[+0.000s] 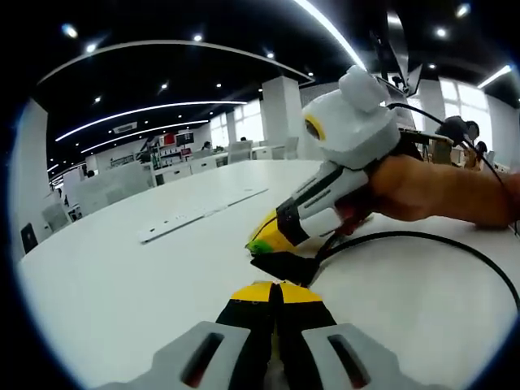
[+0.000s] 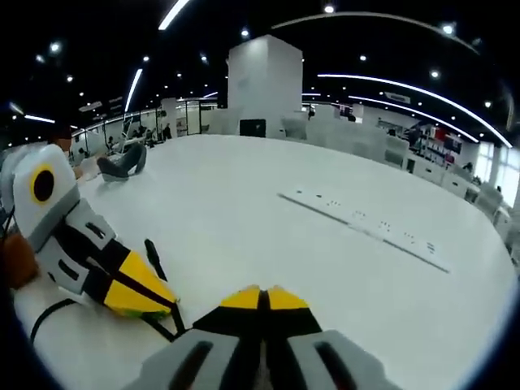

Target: Find the charging cable on the desk, coil it up and secure with Velcro.

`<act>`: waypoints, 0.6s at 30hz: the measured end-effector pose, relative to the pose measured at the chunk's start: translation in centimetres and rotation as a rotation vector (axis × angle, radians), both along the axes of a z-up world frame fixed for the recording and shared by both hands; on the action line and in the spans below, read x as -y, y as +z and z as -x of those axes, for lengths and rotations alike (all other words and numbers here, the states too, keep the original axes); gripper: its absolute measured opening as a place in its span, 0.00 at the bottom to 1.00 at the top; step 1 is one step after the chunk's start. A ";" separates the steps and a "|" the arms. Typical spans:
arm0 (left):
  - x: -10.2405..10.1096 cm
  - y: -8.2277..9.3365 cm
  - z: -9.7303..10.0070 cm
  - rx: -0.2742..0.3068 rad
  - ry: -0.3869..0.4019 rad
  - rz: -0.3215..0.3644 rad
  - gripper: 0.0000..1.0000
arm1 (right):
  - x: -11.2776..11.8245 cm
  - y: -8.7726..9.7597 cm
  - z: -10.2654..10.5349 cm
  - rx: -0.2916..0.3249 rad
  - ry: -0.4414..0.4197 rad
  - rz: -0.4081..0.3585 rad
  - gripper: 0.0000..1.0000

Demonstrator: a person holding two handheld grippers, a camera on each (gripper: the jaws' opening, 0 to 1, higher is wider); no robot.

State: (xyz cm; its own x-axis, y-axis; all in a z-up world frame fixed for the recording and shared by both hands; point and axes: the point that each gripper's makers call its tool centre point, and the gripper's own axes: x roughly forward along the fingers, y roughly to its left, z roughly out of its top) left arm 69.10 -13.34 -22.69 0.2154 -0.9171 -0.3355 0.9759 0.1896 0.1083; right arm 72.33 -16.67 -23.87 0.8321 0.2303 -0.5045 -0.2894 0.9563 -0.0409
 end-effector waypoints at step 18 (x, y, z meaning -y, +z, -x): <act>0.1 0.5 -0.6 -0.063 0.041 0.038 0.02 | -0.7 1.4 1.2 0.051 -0.006 -0.022 0.02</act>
